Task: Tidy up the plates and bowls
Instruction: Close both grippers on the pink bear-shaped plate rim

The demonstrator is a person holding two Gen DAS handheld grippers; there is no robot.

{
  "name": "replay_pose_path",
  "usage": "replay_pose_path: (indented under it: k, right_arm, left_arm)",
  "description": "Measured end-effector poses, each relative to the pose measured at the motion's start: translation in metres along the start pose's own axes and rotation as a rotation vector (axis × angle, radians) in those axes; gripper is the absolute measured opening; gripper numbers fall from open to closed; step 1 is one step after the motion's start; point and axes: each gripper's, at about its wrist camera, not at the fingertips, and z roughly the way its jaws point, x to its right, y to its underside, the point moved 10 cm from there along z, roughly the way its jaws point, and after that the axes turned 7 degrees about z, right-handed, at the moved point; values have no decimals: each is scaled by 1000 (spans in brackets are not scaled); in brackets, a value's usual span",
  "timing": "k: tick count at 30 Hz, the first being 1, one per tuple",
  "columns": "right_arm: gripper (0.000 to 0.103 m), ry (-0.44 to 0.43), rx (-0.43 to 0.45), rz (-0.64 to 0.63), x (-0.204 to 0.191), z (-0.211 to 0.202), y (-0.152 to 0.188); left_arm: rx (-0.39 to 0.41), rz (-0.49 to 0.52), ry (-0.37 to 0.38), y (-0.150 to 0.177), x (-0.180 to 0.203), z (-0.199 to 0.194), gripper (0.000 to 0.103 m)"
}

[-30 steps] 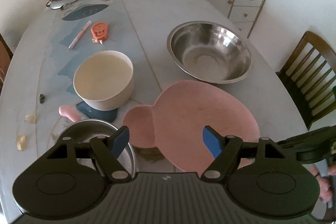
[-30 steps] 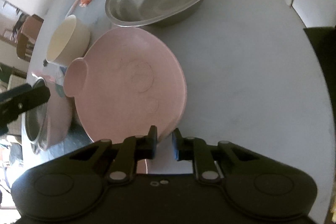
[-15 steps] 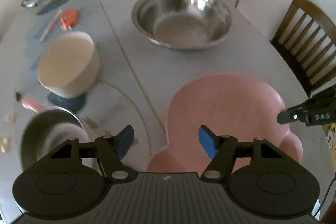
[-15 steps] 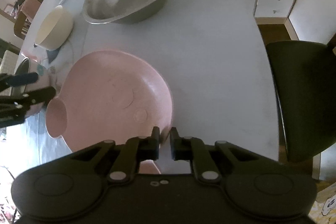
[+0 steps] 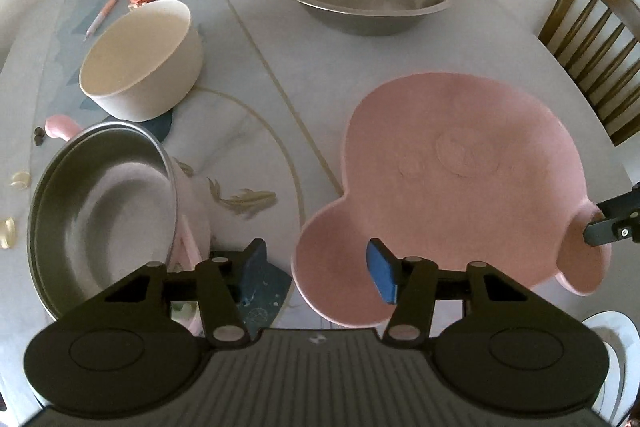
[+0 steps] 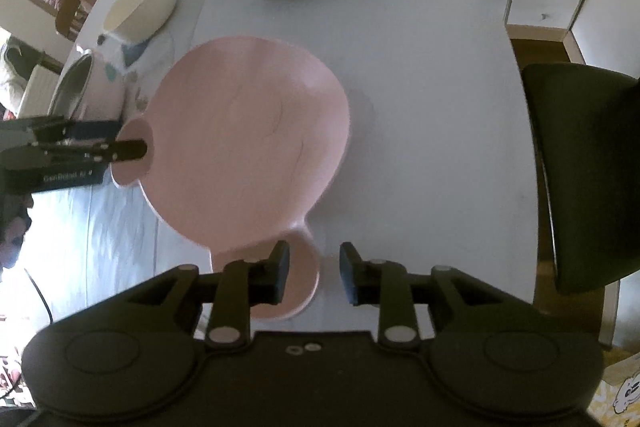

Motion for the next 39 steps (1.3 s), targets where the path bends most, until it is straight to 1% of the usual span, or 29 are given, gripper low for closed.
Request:
replay_pose_path:
  k: [2, 4, 7, 9, 10, 11, 12, 15, 16, 19, 20, 21, 23, 26, 30, 31, 32, 34, 36, 38, 39]
  right_arm:
    - [29, 25, 1, -13, -1, 3, 1]
    - [28, 27, 2, -10, -2, 5, 0]
    - [28, 32, 6, -20, -4, 6, -1]
    - [28, 34, -6, -24, -4, 9, 0]
    - [26, 36, -13, -23, -4, 10, 1]
    - [25, 36, -12, -24, -5, 12, 2]
    - [24, 34, -13, -27, -6, 13, 3]
    - [12, 30, -10, -16, -6, 12, 4]
    - [11, 40, 0, -16, -4, 11, 4]
    - [6, 34, 23, -11, -2, 7, 4]
    - [6, 30, 27, -22, -2, 4, 4]
    - [6, 29, 25, -39, 0, 1, 5]
    - [6, 49, 18, -57, 8, 0, 7]
    - [6, 37, 23, -30, 23, -5, 6]
    - [6, 26, 38, 4, 31, -7, 5]
    - [7, 25, 40, 5, 31, -7, 6]
    - [7, 29, 42, 7, 30, -7, 6]
    - [9, 35, 47, 19, 30, -6, 5]
    - [11, 36, 46, 31, 27, -3, 6]
    - [11, 43, 62, 49, 30, -3, 7]
    - [10, 57, 74, 49, 29, -5, 7]
  left_arm:
    - [9, 4, -13, -3, 1, 0, 55]
    - [19, 10, -12, -7, 2, 0, 54]
    - [7, 37, -24, -10, 2, 5, 49]
    - [9, 35, -17, -13, 3, 6, 48]
    - [6, 33, -12, -13, 2, 7, 45]
    - [1, 31, -8, -13, 2, 7, 38]
    - [-6, 30, -6, -12, 2, 8, 34]
    - [-31, 19, -13, -4, -1, 11, 31]
    - [-30, 24, -16, -2, -2, 10, 28]
    - [-32, 18, -6, 0, -1, 9, 28]
    - [-32, 11, 11, 0, 0, 9, 28]
    - [-30, 12, 8, 0, 0, 9, 28]
    - [-24, 15, 18, 0, 1, 8, 28]
    - [-25, 3, 63, 0, 5, 10, 28]
    - [-36, 33, 75, 1, 16, 14, 28]
    - [-33, 40, 81, 2, 19, 15, 26]
    - [-28, 42, 86, 1, 21, 14, 20]
    - [-22, 33, 81, 0, 22, 14, 20]
    - [-15, 12, 76, 1, 21, 14, 17]
    - [0, -5, 65, 1, 18, 10, 11]
    - [5, -6, 56, 1, 16, 9, 10]
